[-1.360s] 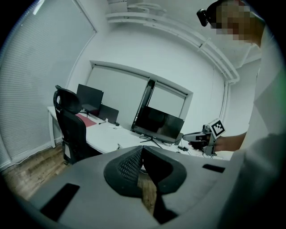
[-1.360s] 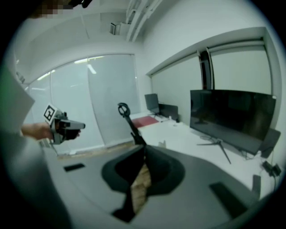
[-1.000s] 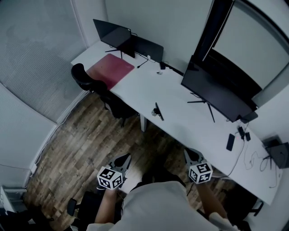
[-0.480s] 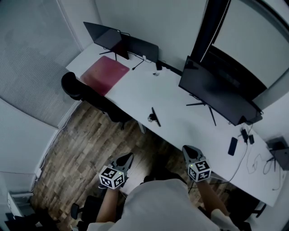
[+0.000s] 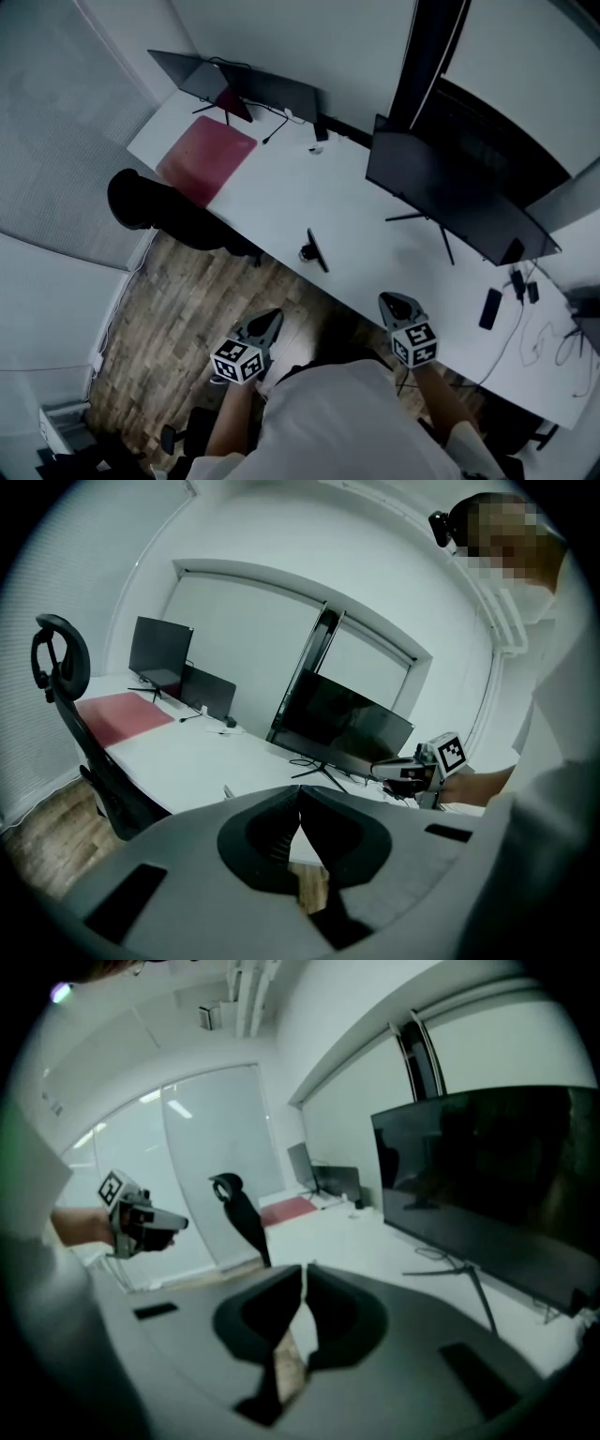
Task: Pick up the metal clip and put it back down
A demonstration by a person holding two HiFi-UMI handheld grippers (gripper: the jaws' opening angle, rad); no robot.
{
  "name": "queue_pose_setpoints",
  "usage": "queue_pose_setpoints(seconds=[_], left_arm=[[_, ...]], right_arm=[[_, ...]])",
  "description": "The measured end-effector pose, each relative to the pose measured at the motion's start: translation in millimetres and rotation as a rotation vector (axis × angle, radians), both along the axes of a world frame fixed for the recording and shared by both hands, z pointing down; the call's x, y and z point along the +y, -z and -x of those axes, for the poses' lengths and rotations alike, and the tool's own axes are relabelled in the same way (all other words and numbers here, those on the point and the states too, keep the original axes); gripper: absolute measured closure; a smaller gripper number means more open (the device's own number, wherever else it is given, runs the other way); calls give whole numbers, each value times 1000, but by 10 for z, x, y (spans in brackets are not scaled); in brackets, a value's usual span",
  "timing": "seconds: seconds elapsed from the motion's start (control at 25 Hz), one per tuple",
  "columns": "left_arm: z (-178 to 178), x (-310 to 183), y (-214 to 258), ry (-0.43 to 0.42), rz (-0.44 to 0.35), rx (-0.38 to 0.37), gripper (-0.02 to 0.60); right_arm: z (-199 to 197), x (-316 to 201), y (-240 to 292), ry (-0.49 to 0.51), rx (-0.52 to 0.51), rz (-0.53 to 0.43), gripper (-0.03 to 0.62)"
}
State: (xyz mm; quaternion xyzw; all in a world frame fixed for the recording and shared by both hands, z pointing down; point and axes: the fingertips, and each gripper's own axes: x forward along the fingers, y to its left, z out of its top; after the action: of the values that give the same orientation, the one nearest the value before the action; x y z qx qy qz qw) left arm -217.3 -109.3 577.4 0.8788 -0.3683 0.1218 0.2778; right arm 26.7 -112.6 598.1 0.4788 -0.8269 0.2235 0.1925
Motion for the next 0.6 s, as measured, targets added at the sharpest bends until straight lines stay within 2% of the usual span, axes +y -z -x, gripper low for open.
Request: queue_pose_setpoints(seconds=[0.28,0.6], left_arm=[[-244,-346,-167,5,63,19,549],[-282,-623,-328,3,124,14,548]], right_arm=[[-115,-213,-204,20,-6,51,559],[-104,-336,-323,15,-8,94,559]])
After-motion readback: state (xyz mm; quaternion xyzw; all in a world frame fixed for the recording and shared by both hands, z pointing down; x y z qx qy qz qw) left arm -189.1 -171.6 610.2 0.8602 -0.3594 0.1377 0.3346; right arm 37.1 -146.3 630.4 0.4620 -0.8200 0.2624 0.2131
